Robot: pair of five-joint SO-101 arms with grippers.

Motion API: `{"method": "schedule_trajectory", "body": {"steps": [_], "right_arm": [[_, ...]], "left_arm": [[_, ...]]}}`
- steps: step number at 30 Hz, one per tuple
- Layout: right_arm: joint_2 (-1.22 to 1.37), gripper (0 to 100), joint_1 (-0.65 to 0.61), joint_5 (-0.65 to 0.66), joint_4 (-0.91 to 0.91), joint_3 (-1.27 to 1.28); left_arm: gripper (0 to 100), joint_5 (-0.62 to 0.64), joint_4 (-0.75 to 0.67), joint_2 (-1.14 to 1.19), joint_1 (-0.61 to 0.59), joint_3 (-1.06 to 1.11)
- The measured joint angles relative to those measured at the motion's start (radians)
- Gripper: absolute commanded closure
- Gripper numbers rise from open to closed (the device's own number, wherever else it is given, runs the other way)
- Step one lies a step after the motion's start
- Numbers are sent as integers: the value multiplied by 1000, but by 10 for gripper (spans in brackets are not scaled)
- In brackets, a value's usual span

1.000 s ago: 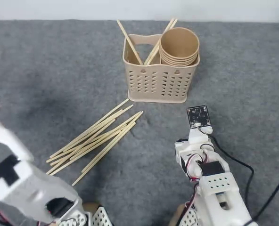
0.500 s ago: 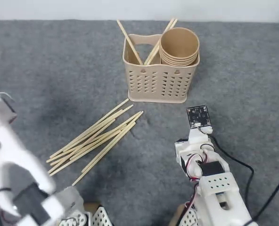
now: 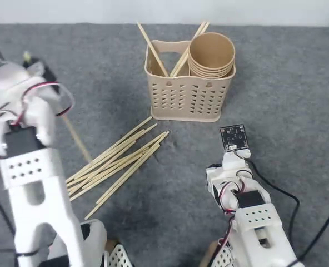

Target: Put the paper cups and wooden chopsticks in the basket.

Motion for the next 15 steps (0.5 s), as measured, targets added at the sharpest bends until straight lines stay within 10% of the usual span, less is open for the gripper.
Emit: {"method": "schedule_trajectory", "body": {"steps": [15], "right_arm": [[0, 977, 0, 0, 0, 0]], "left_arm": [[990, 69, -844, -81, 362, 187]]}}
